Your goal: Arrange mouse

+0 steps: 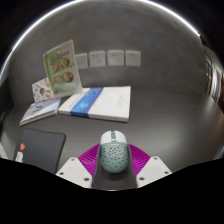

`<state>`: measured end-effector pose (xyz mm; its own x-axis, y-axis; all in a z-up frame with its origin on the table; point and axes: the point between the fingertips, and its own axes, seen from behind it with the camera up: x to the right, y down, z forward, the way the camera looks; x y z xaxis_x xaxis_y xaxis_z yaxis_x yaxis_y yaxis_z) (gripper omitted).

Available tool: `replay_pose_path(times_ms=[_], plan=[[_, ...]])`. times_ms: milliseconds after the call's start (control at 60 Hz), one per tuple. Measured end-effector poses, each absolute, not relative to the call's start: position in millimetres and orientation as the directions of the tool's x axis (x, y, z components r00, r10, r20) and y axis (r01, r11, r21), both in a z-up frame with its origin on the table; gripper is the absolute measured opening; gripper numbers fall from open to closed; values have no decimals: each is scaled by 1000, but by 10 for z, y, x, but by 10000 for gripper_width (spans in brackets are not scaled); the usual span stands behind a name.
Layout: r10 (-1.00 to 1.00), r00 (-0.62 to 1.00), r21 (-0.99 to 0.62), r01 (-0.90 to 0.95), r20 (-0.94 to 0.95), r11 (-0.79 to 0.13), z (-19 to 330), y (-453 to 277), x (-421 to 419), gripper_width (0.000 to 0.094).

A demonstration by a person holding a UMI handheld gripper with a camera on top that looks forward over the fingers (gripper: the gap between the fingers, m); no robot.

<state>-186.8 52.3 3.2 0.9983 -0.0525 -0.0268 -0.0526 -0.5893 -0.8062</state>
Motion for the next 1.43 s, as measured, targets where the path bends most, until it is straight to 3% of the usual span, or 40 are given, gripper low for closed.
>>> replay_pose_path(times_ms=[117, 217, 333, 417, 517, 633, 733, 767, 783, 933, 1050, 1133, 1317, 1433], plan=[[-7, 992, -885, -117, -127, -450, 717, 308, -2369, 436], [7, 994, -905, -95, -108, -415, 1203, 121, -2942, 435], [88, 988, -917, -84, -128, -389, 1477, 24, -3981, 434], [115, 989, -910, -34, -89, -412, 1340, 27, -4699, 434], [93, 995, -879, 3, -47, -476, 793, 36, -5341, 434], [36, 999, -838, -8, -33, -546, 59, 70, -5621, 435], [-40, 999, -812, -18, 7, -583, -284, 36, -5682, 434], [-57, 998, -817, -15, 21, -576, -378, 63, -5682, 493], [-68, 997, -830, -13, 29, -557, -353, 66, -5721, 441], [-91, 994, -834, 0, 61, -552, -407, 76, -5714, 447], [-146, 989, -829, -55, 33, -557, -334, 8, -5645, 647], [-133, 988, -825, -8, 82, -566, -234, -94, -5608, 861], [-63, 994, -842, 37, 84, -538, 119, -611, -6054, 839], [-17, 997, -828, 50, 72, -559, 162, -1064, -6435, 842]])
